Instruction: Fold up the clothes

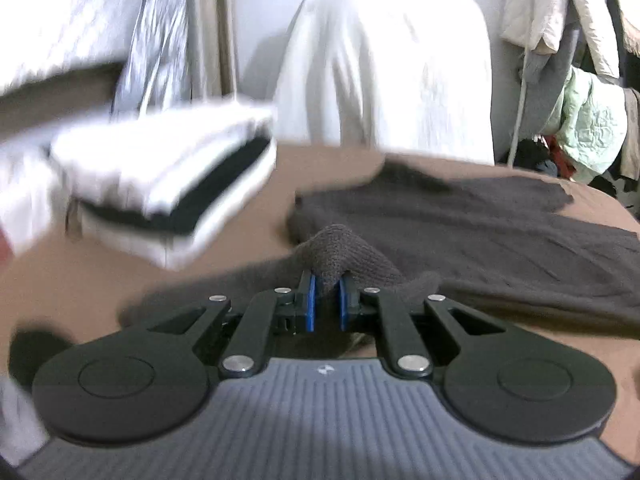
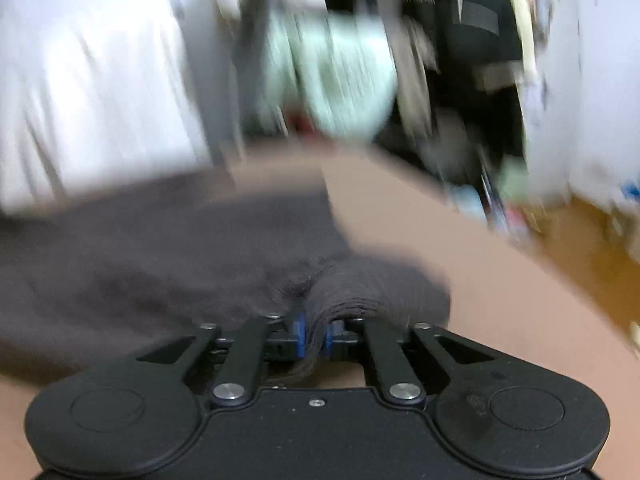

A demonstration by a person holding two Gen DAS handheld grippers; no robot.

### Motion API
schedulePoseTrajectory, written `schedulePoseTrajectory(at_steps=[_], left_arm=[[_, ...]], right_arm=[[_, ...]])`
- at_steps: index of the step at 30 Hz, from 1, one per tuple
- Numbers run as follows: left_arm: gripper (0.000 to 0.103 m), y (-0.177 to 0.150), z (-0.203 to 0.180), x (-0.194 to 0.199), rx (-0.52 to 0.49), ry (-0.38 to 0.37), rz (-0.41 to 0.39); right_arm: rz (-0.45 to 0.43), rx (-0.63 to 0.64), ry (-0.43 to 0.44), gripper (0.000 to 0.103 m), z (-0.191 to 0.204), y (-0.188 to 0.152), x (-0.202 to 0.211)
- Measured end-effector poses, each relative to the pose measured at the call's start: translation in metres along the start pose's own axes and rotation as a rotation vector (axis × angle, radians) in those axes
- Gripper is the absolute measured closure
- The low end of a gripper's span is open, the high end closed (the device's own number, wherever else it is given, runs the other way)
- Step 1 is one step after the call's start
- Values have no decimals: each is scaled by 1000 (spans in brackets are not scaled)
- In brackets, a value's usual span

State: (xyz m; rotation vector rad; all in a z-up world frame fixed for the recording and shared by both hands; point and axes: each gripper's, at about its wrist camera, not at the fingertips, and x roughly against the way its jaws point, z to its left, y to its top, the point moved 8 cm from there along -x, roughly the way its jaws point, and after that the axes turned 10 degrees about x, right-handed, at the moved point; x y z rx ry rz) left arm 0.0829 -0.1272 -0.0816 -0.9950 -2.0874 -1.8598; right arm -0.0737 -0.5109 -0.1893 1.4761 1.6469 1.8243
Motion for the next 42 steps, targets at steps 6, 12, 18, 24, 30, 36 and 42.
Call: schedulePoseTrajectory(at_steps=[6,12,18,24,30,36,42], left_arm=[[92,-51,21,-4,115,49,199],[93,-50,15,13,125,41,116],[101,-42,26,17,299,-146,175],[101,-40,29,10,275,-150,204],[42,23,65,-15,10,116,159],[26,55,101,-92,-50,226,250],[26,16,125,-121,-143,376,248]], right_arm=[[89,-43,-64,52,38,-19,29],[189,-74,623,46,170,-17,82],[594,-463,1236,43,298,-42,120],[761,-580,1240,36,346,-91,135],[714,-533,1251,36,353,-110,148],[654,-351,1324,66,385,-92,164],[284,64,1312,92,363,-36,201]])
